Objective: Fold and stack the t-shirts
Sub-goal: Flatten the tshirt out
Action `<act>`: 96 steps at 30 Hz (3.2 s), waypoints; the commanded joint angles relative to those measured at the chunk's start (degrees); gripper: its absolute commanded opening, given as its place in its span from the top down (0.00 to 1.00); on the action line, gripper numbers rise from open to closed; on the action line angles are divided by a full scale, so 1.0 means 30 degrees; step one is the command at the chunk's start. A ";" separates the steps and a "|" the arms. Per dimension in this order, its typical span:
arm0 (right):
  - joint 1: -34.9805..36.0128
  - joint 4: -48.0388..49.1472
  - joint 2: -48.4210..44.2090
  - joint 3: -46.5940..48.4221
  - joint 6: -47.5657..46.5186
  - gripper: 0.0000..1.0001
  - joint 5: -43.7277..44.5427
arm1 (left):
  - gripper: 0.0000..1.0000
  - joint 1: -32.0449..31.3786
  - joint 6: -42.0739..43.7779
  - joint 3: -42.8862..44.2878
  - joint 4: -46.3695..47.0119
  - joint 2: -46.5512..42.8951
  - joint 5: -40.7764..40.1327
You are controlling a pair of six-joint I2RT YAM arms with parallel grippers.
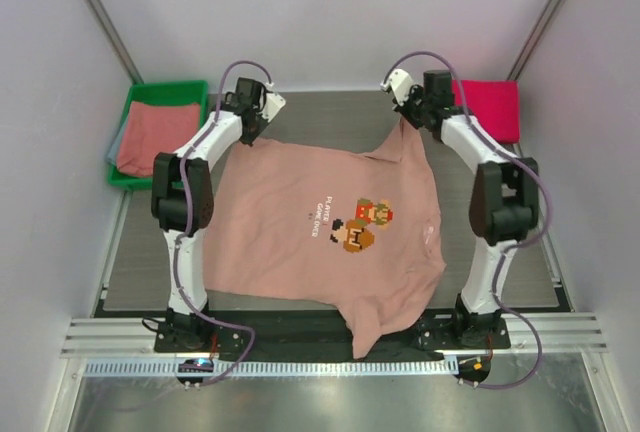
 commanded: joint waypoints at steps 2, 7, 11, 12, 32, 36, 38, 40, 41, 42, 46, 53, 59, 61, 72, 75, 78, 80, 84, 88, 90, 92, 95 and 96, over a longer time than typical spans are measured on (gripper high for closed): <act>-0.0042 0.1405 0.3840 0.6894 0.1841 0.99 0.2982 | 1.00 0.0280 0.0202 0.4088 0.1311 0.2131 -0.0920; 0.0046 0.0641 0.8642 1.2328 0.2253 0.99 0.3774 | 1.00 0.0426 -0.0178 0.6494 0.2884 0.4359 -0.2964; 0.0075 0.0961 1.0555 1.5819 0.2985 0.99 0.4068 | 1.00 0.0719 -0.0092 0.7693 0.4999 0.5298 -0.3675; 0.0075 0.1137 1.0702 1.6083 0.3044 0.99 0.4069 | 1.00 0.0806 0.0025 0.7959 0.5582 0.5647 -0.3675; 0.0368 -0.0615 0.6783 1.2838 0.2108 0.99 0.4567 | 1.00 0.1129 0.1636 0.4628 0.8576 0.3020 -0.2650; 0.0368 -0.0882 0.4585 1.0611 0.1697 0.99 0.4537 | 1.00 0.1305 0.1491 0.3715 0.8723 0.1844 -0.2532; 0.0339 -0.1115 0.3646 0.9702 0.1697 0.99 0.4566 | 1.00 0.1451 0.1315 0.3392 0.8694 0.1405 -0.2445; 0.0368 -0.1379 0.3205 0.9379 0.1843 0.99 0.4566 | 1.00 0.1510 0.1431 0.2807 0.8694 0.0790 -0.2299; 0.0368 -0.1758 0.2914 0.9348 0.2191 0.99 0.4567 | 1.00 0.1539 0.1432 0.2631 0.8636 0.0613 -0.2182; 0.0368 -0.1994 0.2795 0.9406 0.2340 0.99 0.4567 | 1.00 0.1540 0.1548 0.2397 0.8606 0.0467 -0.2123; 0.0368 -0.2814 0.2180 0.9144 0.3043 0.99 0.4420 | 1.00 0.1540 0.1637 0.1489 0.8518 -0.0265 -0.1830; 0.0543 -0.3548 0.0539 0.7474 0.3630 0.99 0.3629 | 1.00 0.1540 0.0906 0.0785 0.7556 -0.1465 -0.1274; 0.0631 -0.4133 -0.0806 0.7413 0.4361 0.99 0.3278 | 1.00 0.1540 0.0817 0.0172 0.5825 -0.3454 -0.0277; 0.0719 -0.4397 -0.1361 0.7240 0.4509 0.99 0.3278 | 1.00 0.1540 0.0875 -0.0356 0.5647 -0.4160 0.0015; 0.0983 -0.4926 -0.4119 0.2464 0.3982 0.99 0.3307 | 1.00 0.1540 0.1227 -0.3494 0.3862 -0.6478 0.1775; 0.0983 -0.4926 -0.4557 0.2725 0.4040 0.99 0.3656 | 1.00 0.1569 0.0791 -0.3406 0.3480 -0.7003 0.1570; 0.0866 -0.4925 -0.5987 0.3720 0.4566 0.99 0.3863 | 1.00 0.1569 0.0089 -0.3230 0.3040 -0.8349 0.1540; 0.0837 -0.4926 -0.6840 0.4365 0.5123 0.99 0.4068 | 1.00 0.1598 -0.0324 -0.3259 0.2952 -0.9952 0.1394; 0.0807 -0.5305 -0.9243 0.5332 0.5944 0.99 0.5211 | 1.00 0.1628 -0.1730 -0.2763 0.1987 -1.3413 0.1626; 0.0807 -0.6328 -1.1762 0.6006 0.6821 0.99 0.5592 | 1.00 0.1628 -0.2636 -0.2732 0.1110 -1.6873 0.2125; 0.0807 -0.7031 -1.3023 0.6445 0.7553 0.99 0.5300 | 1.00 0.1628 -0.3049 -0.2616 0.0553 -1.8337 0.2563; 0.0836 -0.8115 -1.4278 0.7236 0.8052 0.99 0.4602 | 1.00 0.1628 -0.3400 -0.2440 -0.0152 -2.0417 0.2857; 0.0807 -0.9551 -1.5803 0.8319 0.8229 0.99 0.3310 | 1.00 0.1628 -0.3315 -0.1768 -0.1118 -2.2675 0.3063; 0.0778 -0.9960 -1.6158 0.8786 0.8172 0.99 0.2959 | 1.00 0.1628 -0.3314 -0.1417 -0.1469 -2.3114 0.3585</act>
